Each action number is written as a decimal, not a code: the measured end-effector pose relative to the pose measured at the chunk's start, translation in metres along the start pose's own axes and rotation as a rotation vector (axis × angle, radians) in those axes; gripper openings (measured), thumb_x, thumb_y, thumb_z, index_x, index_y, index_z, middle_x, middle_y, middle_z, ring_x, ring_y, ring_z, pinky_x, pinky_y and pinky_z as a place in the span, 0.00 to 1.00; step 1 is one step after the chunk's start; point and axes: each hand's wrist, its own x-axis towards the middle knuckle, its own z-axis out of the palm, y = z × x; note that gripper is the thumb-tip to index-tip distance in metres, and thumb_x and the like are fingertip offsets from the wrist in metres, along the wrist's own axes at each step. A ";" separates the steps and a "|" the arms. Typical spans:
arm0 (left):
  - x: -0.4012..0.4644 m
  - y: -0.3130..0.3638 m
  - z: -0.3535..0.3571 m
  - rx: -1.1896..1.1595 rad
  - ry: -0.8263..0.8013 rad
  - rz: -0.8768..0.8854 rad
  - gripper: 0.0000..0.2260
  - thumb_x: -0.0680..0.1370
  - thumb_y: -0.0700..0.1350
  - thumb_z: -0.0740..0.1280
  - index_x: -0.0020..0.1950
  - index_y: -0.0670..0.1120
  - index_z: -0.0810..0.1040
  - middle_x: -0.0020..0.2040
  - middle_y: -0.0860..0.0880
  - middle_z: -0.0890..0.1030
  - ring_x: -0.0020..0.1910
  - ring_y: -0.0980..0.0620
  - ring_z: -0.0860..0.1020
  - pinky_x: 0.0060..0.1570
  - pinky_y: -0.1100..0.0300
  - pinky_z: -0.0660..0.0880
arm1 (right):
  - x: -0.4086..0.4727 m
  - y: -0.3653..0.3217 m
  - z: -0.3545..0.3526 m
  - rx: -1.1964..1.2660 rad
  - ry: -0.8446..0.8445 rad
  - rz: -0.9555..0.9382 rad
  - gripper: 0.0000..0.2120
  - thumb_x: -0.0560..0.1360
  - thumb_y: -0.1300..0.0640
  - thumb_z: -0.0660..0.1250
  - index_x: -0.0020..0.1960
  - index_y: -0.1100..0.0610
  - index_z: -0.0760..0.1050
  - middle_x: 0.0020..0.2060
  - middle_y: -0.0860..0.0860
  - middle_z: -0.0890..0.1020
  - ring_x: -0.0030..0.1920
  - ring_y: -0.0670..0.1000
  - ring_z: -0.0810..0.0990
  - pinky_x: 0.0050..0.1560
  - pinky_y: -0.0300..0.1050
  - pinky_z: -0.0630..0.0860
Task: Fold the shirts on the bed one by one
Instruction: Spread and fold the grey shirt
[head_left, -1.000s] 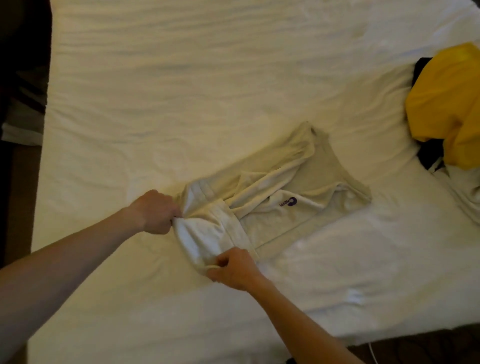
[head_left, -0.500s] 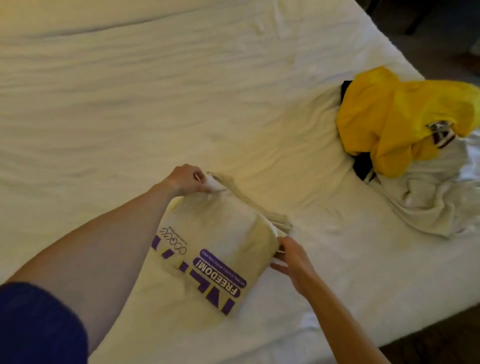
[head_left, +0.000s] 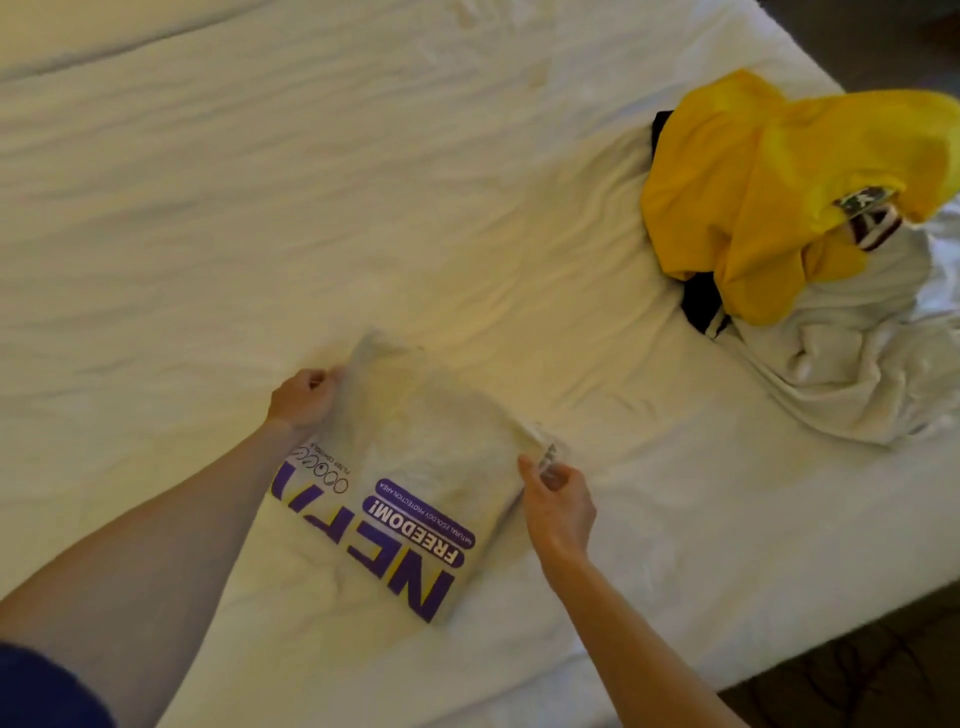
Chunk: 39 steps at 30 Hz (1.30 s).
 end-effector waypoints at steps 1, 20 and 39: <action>-0.002 -0.009 0.001 0.033 -0.009 -0.039 0.30 0.79 0.67 0.56 0.65 0.43 0.75 0.63 0.41 0.77 0.60 0.40 0.75 0.54 0.52 0.69 | -0.007 0.007 0.001 -0.030 -0.056 0.029 0.15 0.73 0.40 0.72 0.47 0.51 0.76 0.40 0.43 0.79 0.42 0.44 0.78 0.46 0.42 0.74; -0.211 -0.086 0.081 -0.024 0.334 -0.135 0.15 0.74 0.51 0.72 0.58 0.48 0.77 0.56 0.48 0.81 0.55 0.43 0.78 0.52 0.47 0.76 | 0.009 0.032 -0.082 -0.377 -0.181 -0.139 0.14 0.79 0.45 0.66 0.45 0.55 0.80 0.38 0.51 0.84 0.41 0.52 0.83 0.46 0.54 0.81; -0.056 0.099 0.089 0.146 -0.654 0.307 0.16 0.67 0.43 0.80 0.52 0.46 0.82 0.53 0.47 0.83 0.48 0.51 0.80 0.45 0.60 0.76 | -0.045 0.070 -0.051 0.585 -0.406 0.397 0.22 0.69 0.63 0.72 0.62 0.65 0.76 0.51 0.63 0.84 0.50 0.60 0.85 0.44 0.50 0.83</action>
